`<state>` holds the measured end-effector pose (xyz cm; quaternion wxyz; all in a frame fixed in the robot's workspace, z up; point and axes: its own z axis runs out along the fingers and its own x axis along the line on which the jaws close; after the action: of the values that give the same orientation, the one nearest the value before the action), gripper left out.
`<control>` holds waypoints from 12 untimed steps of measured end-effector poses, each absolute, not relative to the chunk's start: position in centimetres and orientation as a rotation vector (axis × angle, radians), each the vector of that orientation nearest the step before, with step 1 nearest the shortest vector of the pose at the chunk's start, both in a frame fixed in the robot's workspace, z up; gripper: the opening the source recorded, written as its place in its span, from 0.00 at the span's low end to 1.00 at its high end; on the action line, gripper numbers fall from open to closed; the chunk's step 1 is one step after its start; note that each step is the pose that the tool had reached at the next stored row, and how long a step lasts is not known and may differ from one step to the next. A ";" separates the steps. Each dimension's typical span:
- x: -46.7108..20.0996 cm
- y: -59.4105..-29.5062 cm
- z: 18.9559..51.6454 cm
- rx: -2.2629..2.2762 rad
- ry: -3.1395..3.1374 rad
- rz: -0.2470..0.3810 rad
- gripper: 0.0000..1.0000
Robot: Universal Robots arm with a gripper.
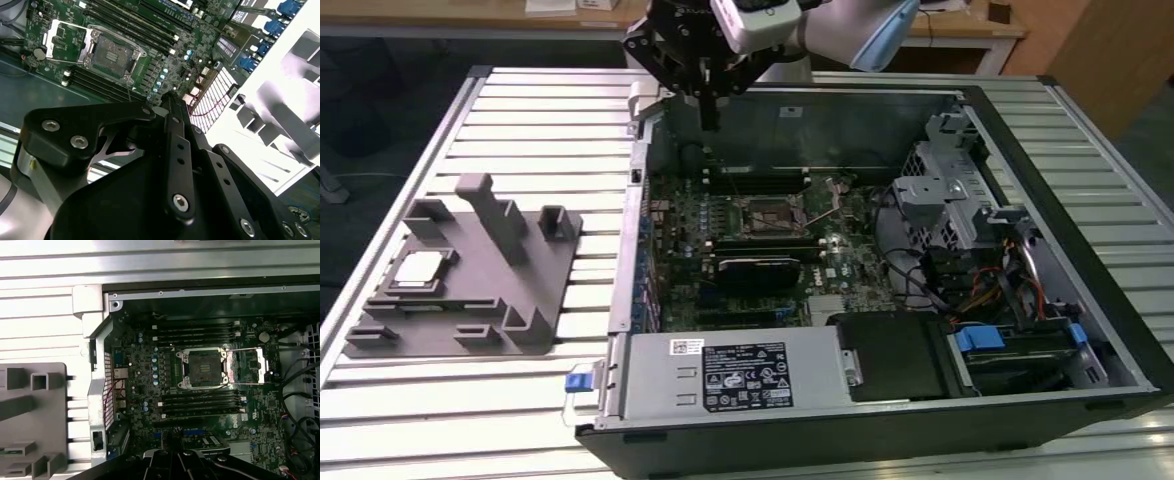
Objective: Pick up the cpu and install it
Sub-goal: 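Reach for the cpu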
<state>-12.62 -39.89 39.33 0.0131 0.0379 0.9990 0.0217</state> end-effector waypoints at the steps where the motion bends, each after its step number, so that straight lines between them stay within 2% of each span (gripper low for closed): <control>1: -12.7 -39.9 39.3 0.118 3.113 0.068 0.11; 12: -13.3 -39.9 39.3 0.118 3.113 0.068 0.11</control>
<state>-13.35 -39.89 39.33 0.0131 0.0379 0.9990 0.0217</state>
